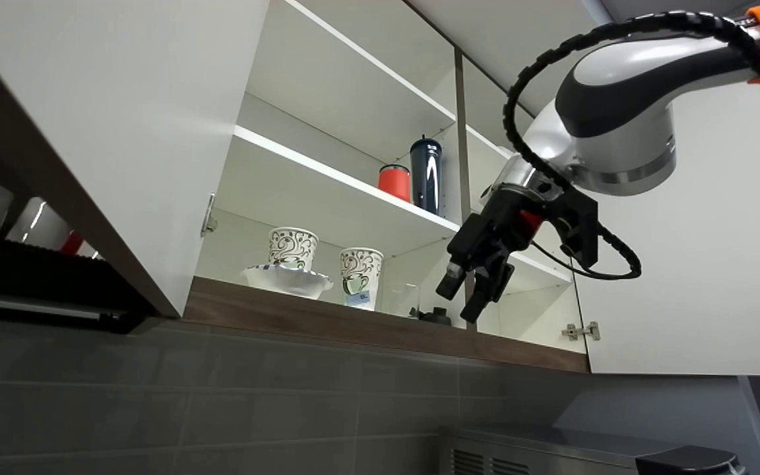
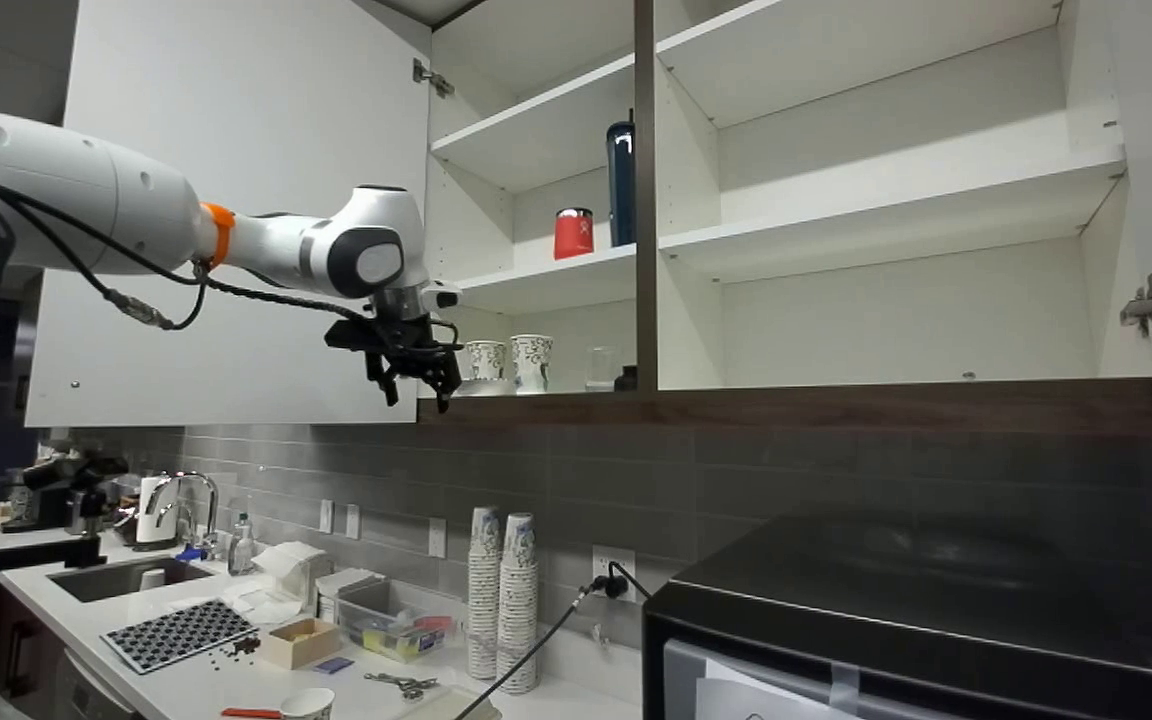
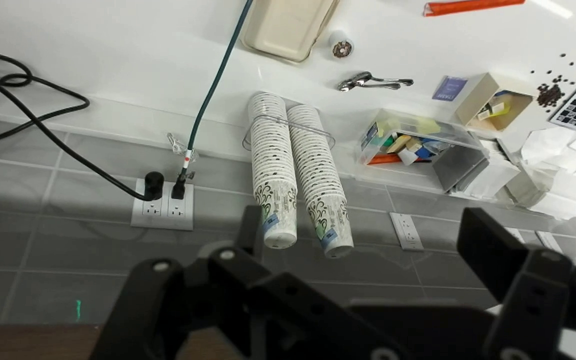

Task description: Move the plate with the cup to the open cabinet

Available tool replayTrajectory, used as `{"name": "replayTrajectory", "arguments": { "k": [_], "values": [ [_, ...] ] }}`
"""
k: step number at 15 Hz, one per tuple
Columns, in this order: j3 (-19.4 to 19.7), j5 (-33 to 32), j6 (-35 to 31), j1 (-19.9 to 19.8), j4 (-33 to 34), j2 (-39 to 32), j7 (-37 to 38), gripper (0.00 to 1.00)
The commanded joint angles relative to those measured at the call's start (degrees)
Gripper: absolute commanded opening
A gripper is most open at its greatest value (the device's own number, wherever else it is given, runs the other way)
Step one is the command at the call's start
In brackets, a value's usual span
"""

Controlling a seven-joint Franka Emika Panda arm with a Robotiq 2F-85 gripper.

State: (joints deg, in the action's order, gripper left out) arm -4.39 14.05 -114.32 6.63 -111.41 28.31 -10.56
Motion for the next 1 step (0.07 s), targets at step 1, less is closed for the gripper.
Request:
{"name": "replayTrajectory", "arguments": {
  "k": [1],
  "values": [
    [0.6,-0.5,0.0,0.9,0.2,-0.1,0.4,1.0]
  ]
}}
